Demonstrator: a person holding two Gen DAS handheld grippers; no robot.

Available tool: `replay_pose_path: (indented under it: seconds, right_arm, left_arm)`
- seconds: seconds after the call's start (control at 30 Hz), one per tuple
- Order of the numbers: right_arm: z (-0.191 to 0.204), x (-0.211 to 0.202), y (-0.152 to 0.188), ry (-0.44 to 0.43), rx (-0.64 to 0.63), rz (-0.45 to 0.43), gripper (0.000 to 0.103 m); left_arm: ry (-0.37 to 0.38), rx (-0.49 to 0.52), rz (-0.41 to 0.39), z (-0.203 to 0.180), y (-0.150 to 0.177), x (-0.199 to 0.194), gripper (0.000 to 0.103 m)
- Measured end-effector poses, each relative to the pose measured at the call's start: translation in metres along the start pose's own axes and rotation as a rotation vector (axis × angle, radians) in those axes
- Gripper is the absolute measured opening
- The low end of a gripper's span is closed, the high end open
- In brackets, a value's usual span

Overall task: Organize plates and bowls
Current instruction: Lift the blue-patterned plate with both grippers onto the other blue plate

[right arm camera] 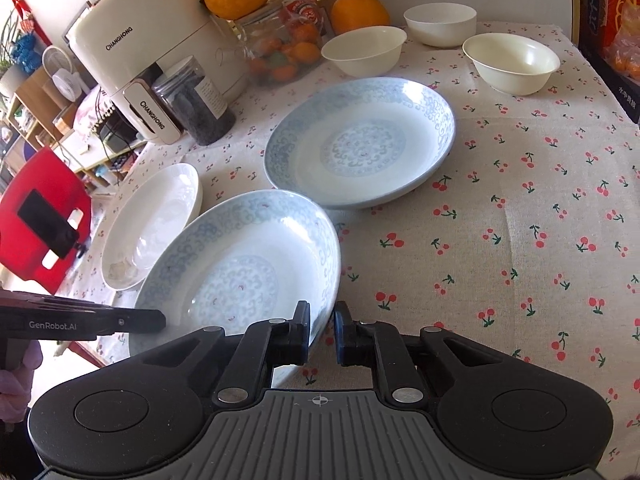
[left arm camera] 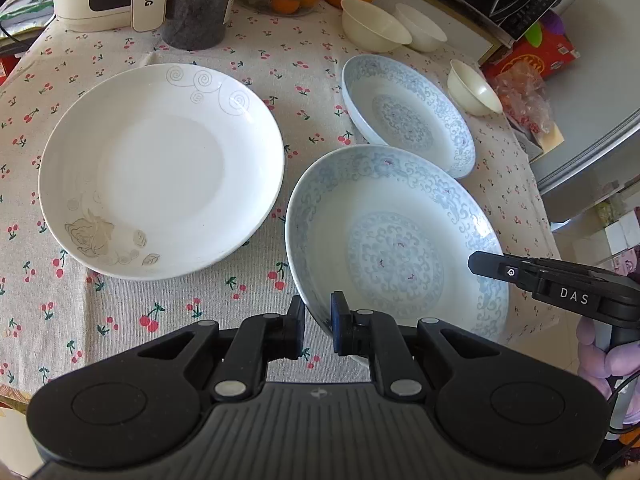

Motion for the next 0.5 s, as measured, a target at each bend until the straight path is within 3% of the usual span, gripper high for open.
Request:
replay_pose_path:
  seconds: [0.5]
  right_arm:
    - [0.001,-0.018,-0.021,0.006,-0.009,-0.087,0.013]
  left_arm:
    - [0.007,0.029,-0.095,-0.013,-0.019,-0.010,0.011]
Point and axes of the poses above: each gripper's, at about its wrist camera, not at the fingertips, and x roughly the way its jaws point, z to its left, y to its underside, the point moved 10 cm from there along x, roughly the way its jaws point, and after that the axes turned 1 degree about -y, right-handed, at the moved point
